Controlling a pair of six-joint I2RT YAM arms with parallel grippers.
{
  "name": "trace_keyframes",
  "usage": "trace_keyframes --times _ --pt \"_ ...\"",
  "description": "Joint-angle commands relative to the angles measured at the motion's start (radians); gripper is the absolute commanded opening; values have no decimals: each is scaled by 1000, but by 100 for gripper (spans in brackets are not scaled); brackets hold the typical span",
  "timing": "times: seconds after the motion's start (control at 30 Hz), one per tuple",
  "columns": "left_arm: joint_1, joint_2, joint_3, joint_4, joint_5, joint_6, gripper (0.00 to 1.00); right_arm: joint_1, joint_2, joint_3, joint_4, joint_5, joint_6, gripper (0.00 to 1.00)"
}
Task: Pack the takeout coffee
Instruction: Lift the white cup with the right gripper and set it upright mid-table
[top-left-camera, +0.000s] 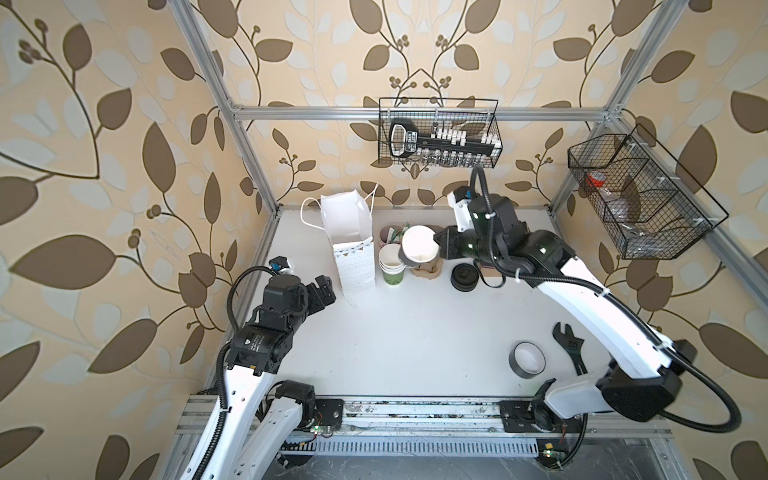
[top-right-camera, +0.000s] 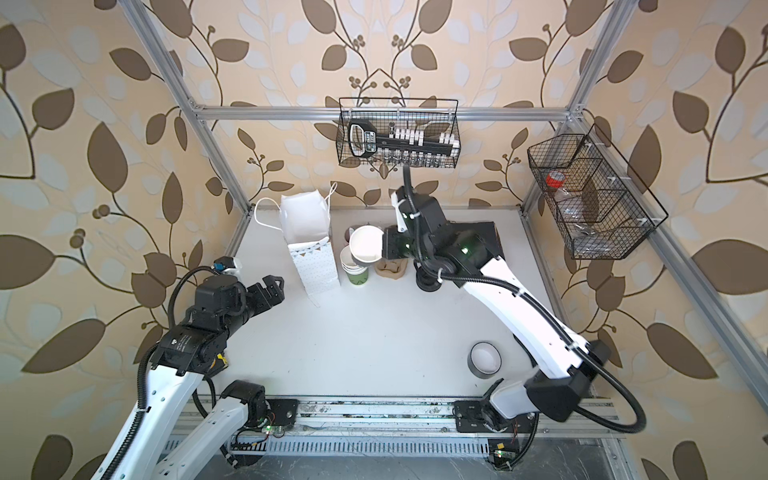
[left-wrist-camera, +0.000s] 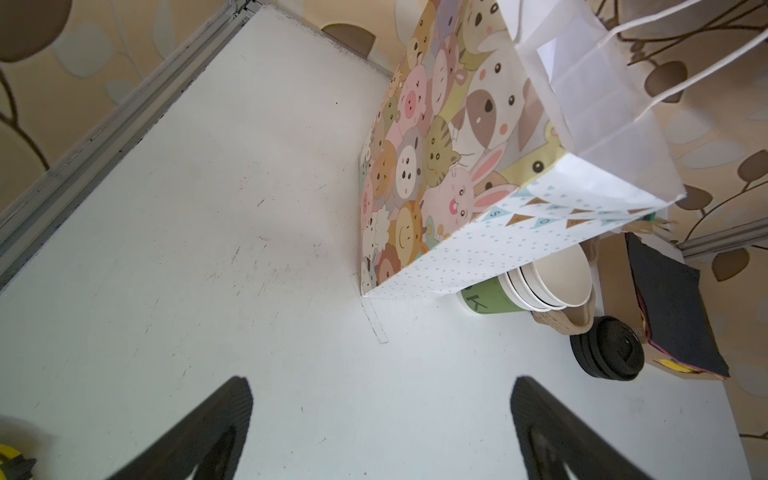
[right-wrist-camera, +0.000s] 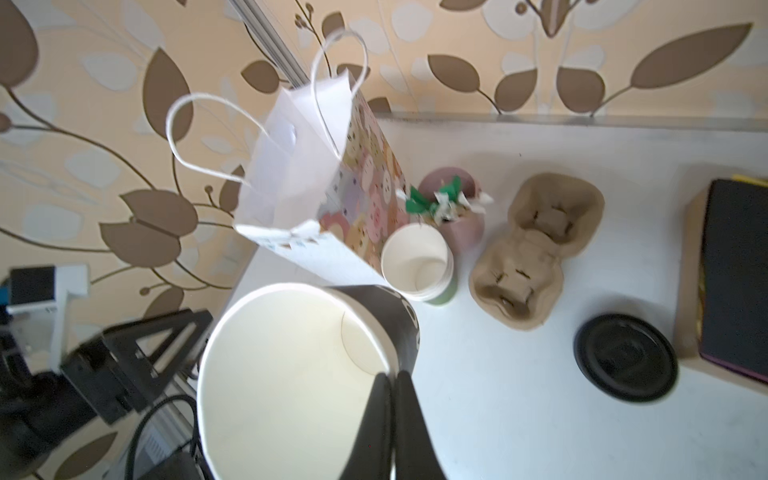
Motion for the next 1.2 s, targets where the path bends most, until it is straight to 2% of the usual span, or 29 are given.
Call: trace_keyframes --times 0.0,0.2,0.33,0.53,0.7,0.73,0.9,1.17 --pt "-11 -13 25 5 0 6 99 5 -107 -207 43 35 5 0" --pt "-18 -22 13 12 13 2 99 2 -311 -583 100 116 39 0" --pt "-19 -17 10 17 29 2 99 -22 -364 -750 176 91 64 0" --pt "-23 -12 7 15 42 2 99 -27 -331 -881 264 70 97 0" --pt "-22 -11 5 20 43 2 99 -27 -316 -915 297 65 111 0" --pt "-23 -9 5 20 45 2 99 -28 -319 -915 297 67 115 3" --pt "-22 -8 7 20 45 2 99 -27 -351 -894 266 90 125 29" --pt "-23 -12 6 20 48 2 99 -45 -369 -764 161 139 63 59"
